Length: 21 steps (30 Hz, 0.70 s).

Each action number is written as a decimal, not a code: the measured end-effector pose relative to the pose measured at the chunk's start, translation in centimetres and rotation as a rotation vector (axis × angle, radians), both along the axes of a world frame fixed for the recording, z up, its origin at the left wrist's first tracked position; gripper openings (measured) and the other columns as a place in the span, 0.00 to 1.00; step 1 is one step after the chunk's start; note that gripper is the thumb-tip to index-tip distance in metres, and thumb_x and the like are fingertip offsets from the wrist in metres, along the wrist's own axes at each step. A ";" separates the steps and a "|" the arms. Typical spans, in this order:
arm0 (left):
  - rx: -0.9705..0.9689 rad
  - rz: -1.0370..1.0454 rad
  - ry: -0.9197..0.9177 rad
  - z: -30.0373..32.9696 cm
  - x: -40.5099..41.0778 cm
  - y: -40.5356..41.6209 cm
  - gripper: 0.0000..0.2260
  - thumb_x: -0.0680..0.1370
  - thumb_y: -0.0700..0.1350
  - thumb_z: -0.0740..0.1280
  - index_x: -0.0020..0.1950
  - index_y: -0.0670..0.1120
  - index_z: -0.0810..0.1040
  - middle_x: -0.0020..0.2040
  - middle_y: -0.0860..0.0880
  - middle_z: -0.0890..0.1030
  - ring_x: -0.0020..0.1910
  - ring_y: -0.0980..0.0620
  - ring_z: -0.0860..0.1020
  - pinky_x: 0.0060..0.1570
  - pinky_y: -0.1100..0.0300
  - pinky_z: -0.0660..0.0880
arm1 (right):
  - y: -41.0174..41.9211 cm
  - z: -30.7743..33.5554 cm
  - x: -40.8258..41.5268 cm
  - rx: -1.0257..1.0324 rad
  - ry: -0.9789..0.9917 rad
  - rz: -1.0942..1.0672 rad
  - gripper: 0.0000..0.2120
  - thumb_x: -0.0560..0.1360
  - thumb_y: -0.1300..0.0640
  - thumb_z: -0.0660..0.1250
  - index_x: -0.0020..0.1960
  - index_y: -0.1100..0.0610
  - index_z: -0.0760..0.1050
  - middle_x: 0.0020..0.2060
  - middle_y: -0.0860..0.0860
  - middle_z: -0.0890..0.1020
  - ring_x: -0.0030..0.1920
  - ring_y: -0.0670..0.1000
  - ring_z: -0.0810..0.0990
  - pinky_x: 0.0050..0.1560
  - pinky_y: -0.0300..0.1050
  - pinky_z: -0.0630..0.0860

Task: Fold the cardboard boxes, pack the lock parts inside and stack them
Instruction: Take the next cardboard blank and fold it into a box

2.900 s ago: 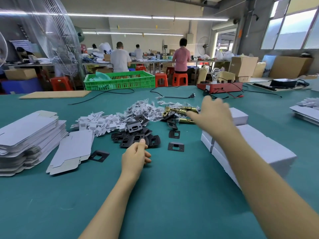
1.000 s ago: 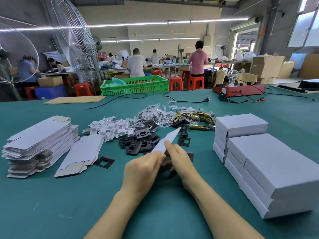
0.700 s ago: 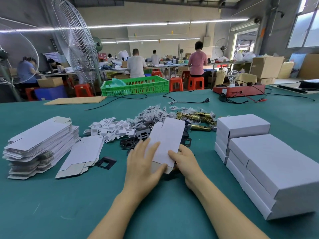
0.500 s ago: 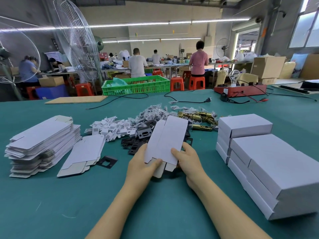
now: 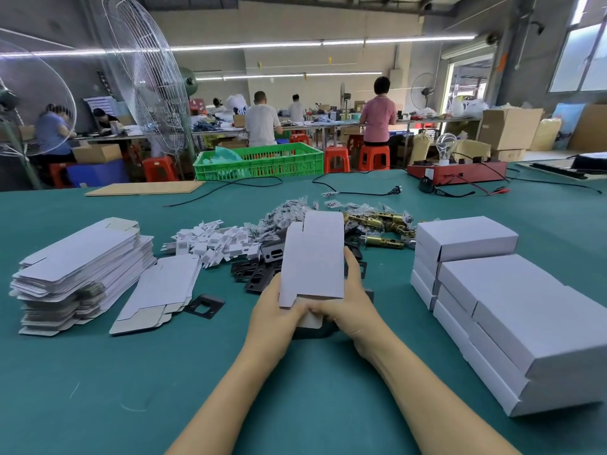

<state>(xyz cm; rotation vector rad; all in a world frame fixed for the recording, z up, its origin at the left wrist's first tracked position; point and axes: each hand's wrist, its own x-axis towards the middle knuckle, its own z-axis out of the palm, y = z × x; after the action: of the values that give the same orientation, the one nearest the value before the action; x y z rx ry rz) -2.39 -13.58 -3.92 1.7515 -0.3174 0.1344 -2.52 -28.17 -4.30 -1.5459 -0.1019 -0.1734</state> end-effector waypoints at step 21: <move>0.138 0.015 -0.012 -0.9 0.6 -0.1 0.13 0.82 0.44 0.62 0.66 0.54 0.74 0.53 0.59 0.81 0.47 0.73 0.76 0.42 0.78 0.69 | 0.5 -0.6 0.2 -0.219 -0.071 -0.224 0.39 0.74 0.68 0.62 0.78 0.45 0.51 0.59 0.29 0.69 0.55 0.36 0.72 0.49 0.23 0.68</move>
<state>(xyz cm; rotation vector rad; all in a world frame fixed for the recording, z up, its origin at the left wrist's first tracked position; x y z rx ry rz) -1.74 -13.67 -4.84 1.8901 -0.3295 0.1367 -2.34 -27.62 -4.87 -1.7693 -0.0031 -0.4049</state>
